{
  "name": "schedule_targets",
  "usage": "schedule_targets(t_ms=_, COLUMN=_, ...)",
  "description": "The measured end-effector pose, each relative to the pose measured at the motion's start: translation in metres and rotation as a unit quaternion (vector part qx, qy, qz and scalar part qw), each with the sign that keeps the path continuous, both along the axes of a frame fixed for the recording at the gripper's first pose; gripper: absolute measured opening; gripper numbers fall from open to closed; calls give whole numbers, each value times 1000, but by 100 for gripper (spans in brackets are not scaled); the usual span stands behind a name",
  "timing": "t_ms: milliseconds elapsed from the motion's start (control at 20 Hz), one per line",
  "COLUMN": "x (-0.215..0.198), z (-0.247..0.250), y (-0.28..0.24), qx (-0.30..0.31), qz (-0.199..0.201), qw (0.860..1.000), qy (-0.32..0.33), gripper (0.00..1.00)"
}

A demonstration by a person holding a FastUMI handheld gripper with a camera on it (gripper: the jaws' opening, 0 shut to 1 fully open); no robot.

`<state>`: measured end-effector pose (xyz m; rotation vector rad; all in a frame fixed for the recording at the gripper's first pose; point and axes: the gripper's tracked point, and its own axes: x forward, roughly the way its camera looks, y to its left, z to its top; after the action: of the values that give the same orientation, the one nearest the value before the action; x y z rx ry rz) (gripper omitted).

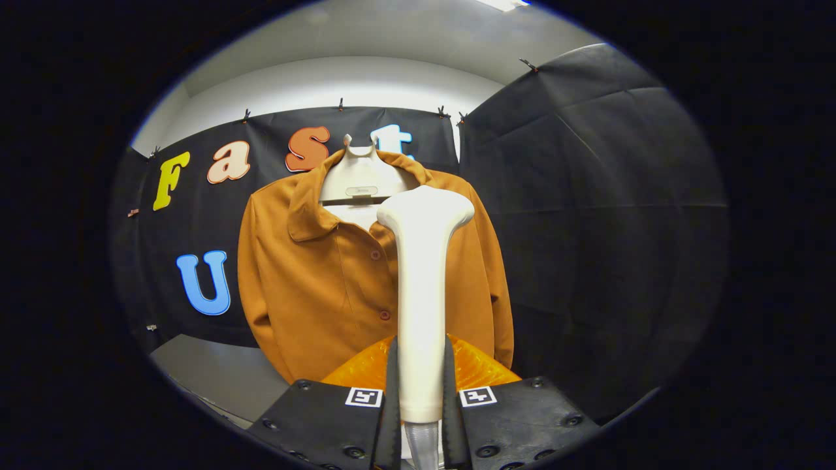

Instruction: Iron the clothes twice with a garment steamer, once on the left side and once on the right side.

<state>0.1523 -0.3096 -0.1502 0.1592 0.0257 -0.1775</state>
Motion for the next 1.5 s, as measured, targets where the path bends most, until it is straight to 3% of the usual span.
schedule_targets(t_ms=450, x=24, z=-61, y=2, qx=17, qz=13, qw=999, qy=47, gripper=28)
schedule_targets(t_ms=1100, x=-11, z=-158, y=5, qx=49, qz=11, qw=988, qy=147, gripper=29)
schedule_targets(t_ms=1500, x=-35, z=-223, y=11, qx=59, qz=-17, qw=972, qy=227, gripper=28)
